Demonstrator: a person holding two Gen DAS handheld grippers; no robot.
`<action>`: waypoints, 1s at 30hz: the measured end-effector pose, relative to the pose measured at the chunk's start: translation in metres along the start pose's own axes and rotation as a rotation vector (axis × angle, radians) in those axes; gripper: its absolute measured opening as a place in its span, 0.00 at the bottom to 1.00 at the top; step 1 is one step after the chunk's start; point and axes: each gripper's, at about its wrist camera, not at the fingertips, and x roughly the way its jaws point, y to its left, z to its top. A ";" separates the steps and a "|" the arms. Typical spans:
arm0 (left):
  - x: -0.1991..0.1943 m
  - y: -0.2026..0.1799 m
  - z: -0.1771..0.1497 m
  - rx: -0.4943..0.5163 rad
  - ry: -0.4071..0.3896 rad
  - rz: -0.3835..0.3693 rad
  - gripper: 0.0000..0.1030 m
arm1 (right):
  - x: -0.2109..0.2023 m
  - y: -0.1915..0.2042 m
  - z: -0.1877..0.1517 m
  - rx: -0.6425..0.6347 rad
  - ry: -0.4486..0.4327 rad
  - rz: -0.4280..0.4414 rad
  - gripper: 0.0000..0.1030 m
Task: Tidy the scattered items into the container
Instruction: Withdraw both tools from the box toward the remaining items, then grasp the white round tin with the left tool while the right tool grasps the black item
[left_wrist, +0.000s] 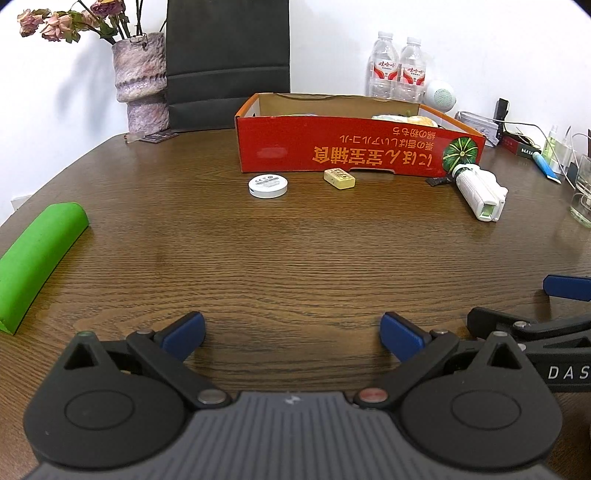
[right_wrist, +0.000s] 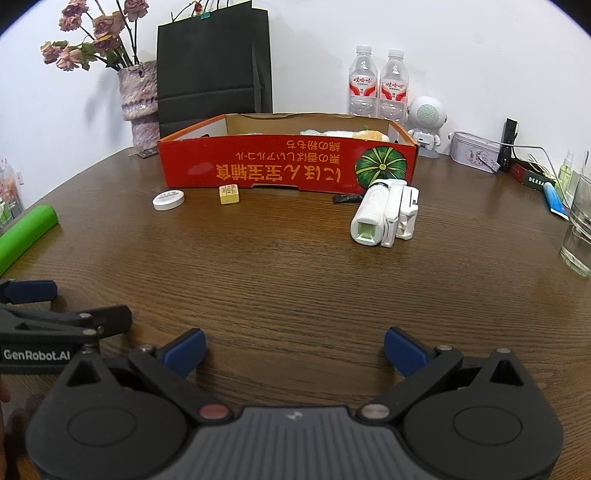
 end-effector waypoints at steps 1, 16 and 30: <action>0.000 0.000 0.000 -0.001 0.000 0.002 1.00 | 0.000 0.000 0.000 -0.002 0.001 0.000 1.00; 0.000 0.001 0.000 -0.006 -0.001 0.006 1.00 | 0.001 0.000 0.001 0.000 0.002 -0.006 1.00; 0.010 0.043 0.073 -0.073 -0.081 -0.222 1.00 | 0.004 -0.018 0.051 0.009 -0.037 0.059 0.64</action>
